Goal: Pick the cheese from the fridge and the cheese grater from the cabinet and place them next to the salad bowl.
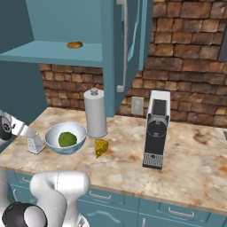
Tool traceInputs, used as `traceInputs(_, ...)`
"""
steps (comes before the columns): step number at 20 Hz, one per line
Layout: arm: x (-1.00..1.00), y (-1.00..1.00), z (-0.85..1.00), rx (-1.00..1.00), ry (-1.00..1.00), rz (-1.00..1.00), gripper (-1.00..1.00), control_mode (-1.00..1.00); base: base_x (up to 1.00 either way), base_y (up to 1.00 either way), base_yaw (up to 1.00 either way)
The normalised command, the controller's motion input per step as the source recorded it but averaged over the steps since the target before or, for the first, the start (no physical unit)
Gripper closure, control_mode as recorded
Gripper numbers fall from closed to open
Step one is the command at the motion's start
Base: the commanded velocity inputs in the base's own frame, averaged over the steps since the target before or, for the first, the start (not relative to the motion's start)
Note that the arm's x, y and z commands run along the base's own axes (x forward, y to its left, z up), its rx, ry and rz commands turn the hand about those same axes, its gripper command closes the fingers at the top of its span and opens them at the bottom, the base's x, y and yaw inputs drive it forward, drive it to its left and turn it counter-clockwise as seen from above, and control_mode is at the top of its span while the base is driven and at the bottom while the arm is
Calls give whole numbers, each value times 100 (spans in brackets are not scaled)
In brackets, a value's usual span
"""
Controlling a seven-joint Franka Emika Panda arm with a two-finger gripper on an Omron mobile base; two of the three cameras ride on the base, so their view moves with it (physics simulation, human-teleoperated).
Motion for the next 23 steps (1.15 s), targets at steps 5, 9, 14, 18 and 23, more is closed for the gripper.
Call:
traceInputs(5, -35, -36, 35, 0, 2, 13, -100, -100, 0, 0, 0)
traceInputs(9, -37, -38, 30, 0, 0, 19, -100, -100, 0, 0, 0)
traceInputs(14, -36, -38, 31, 0, 11, 23, -100, -100, 0, 0, 0)
traceInputs(18, -40, -30, 39, 0, 10, 13, -100, -100, 0, 0, 0)
traceInputs(23, -39, -25, 33, 0, 5, 5, -100, -100, 0, 0, 0)
